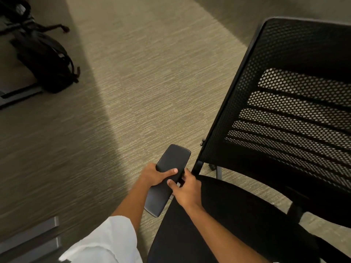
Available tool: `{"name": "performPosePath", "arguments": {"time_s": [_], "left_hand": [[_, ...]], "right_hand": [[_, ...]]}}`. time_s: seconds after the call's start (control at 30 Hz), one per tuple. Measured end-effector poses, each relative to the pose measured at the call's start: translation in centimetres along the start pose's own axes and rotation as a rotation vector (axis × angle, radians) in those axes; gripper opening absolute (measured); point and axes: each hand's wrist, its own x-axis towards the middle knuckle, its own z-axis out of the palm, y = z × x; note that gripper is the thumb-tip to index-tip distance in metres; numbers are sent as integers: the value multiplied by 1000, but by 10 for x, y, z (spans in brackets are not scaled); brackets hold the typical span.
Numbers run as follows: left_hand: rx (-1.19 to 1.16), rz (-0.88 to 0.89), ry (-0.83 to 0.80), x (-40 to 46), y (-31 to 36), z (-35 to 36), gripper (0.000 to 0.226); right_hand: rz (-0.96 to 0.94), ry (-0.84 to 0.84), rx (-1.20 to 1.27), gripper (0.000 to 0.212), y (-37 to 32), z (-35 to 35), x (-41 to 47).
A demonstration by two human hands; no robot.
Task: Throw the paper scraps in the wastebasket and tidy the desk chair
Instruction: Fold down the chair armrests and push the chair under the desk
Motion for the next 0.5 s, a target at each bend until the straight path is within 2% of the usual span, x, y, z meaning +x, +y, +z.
{"name": "performPosePath", "arguments": {"time_s": [0.1,0.2,0.27,0.33,0.4,0.5], "left_hand": [[130,-75,90,-15,5,9,78],[320,-138,147,-37,18,13,94],[392,-116,189,-54,36,7,101],[377,-79,208,-69,59,-2,102],[310,-26,198,-87,89,-15,91],[195,80,217,-115,143,-35,67]], "right_hand": [[-41,-7,-150,51,-8,-25,-5],[-77,10,-307,72,-25,-64,-12],[-143,37,-350,75,-47,-100,-19],[-250,61,-353,69,-70,-138,-29],[-441,148,-338,53,-98,-185,-45],[-771,445,-371,31,-143,-273,-69]]}}
